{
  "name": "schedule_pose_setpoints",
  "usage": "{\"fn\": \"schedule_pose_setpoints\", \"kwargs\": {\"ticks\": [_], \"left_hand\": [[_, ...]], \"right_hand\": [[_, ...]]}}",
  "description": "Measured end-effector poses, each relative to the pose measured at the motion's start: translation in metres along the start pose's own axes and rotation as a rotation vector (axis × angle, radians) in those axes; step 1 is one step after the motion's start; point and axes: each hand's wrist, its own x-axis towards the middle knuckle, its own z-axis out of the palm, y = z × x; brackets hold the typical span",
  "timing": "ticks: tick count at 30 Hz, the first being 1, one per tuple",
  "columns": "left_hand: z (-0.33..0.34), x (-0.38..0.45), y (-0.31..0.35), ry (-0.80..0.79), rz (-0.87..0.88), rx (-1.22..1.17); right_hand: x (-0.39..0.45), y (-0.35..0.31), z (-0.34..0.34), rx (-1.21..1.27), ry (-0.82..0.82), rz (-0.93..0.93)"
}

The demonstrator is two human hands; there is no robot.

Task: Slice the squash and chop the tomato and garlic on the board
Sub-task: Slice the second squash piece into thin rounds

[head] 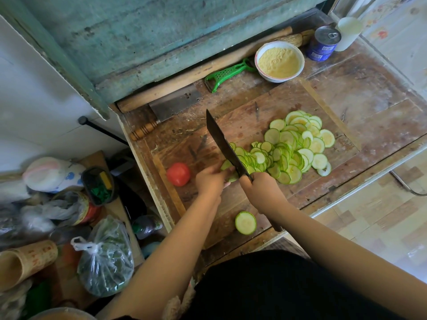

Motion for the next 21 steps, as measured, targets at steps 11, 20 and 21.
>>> {"fn": "schedule_pose_setpoints", "kwargs": {"ticks": [11, 20, 21], "left_hand": [[0.002, 0.0, -0.003, -0.017, 0.014, -0.059], [0.002, -0.004, 0.004, -0.004, -0.06, -0.147], [0.0, -0.005, 0.004, -0.016, -0.046, -0.134]], "right_hand": [[0.013, 0.005, 0.003, -0.023, 0.001, 0.002], [-0.021, 0.008, -0.018, 0.044, 0.058, -0.079], [-0.023, 0.008, -0.019, 0.049, 0.064, -0.083]]}}
